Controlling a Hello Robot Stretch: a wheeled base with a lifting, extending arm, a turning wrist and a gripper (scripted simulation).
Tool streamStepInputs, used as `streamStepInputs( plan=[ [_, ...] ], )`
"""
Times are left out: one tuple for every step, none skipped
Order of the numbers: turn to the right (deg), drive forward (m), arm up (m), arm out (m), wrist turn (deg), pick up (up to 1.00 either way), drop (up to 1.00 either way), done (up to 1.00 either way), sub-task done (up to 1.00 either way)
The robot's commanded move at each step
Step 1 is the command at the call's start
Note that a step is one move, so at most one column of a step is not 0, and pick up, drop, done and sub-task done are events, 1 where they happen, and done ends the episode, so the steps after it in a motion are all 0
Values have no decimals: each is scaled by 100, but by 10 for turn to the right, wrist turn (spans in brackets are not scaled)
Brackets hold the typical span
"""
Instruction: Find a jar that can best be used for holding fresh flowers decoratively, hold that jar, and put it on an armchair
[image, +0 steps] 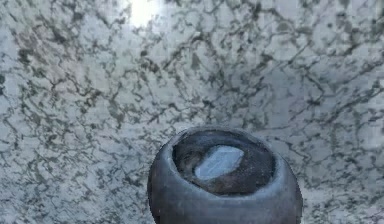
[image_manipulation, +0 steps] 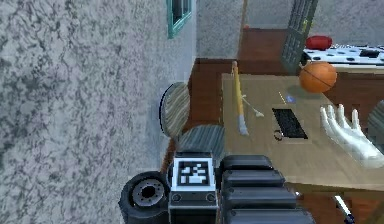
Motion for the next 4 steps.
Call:
streamStepInputs(
  plan=[
    [-450,0,0,0,0,0,0,0,0],
    [-450,0,0,0,0,0,0,0,0],
    [450,0,0,0,0,0,0,0,0],
    [360,0,0,0,0,0,0,0,0]
  ],
)
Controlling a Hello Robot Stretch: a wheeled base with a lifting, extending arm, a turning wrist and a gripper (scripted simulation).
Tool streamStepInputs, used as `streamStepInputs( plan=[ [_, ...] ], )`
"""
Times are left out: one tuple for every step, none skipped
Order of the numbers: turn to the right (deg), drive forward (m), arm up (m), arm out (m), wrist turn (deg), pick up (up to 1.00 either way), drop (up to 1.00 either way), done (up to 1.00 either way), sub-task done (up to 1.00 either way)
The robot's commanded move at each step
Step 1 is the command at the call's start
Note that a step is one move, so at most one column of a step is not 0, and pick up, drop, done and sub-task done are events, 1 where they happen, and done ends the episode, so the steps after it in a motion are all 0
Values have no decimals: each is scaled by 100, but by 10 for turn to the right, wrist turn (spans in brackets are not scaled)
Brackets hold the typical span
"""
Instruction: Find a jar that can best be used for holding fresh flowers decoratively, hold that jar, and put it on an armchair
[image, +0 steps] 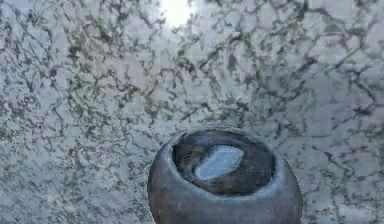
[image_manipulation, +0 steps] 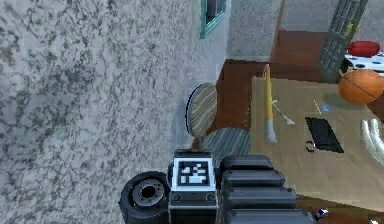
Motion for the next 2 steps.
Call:
streamStepInputs(
  plan=[
    [-450,0,0,0,0,0,0,0,0],
    [-300,0,0,0,0,0,0,0,0]
  ],
)
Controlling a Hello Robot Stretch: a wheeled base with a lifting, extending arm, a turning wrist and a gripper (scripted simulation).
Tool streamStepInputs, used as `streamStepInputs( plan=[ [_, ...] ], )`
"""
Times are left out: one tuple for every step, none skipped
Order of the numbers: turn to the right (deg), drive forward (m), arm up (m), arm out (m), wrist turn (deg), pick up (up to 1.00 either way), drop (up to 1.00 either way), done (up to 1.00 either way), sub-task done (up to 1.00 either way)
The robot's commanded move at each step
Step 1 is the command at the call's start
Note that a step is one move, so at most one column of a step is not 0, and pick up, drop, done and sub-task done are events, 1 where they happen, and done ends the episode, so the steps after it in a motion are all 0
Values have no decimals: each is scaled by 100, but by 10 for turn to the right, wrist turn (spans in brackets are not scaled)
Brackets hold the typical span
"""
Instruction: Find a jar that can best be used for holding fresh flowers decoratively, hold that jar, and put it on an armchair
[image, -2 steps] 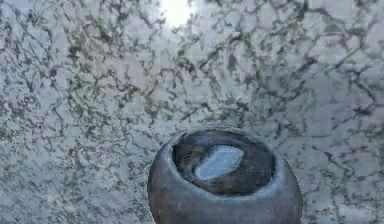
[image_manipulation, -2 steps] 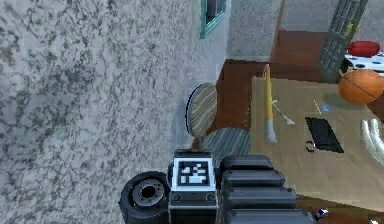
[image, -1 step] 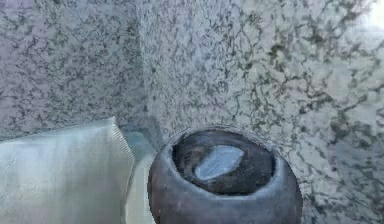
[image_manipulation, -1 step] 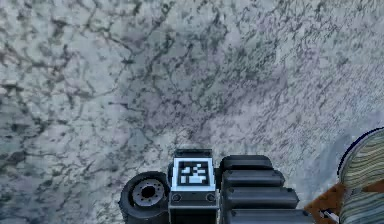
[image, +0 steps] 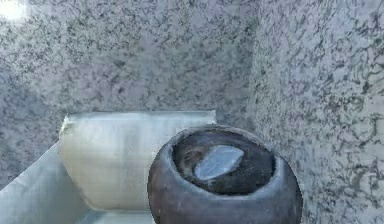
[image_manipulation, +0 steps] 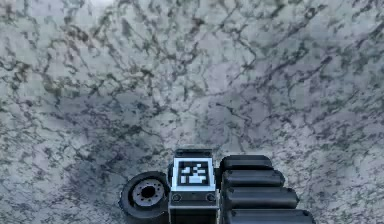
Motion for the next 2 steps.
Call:
streamStepInputs(
  plan=[
    [-30,0,0,0,0,0,0,0,0],
    [-450,0,0,0,0,0,0,0,0]
  ],
)
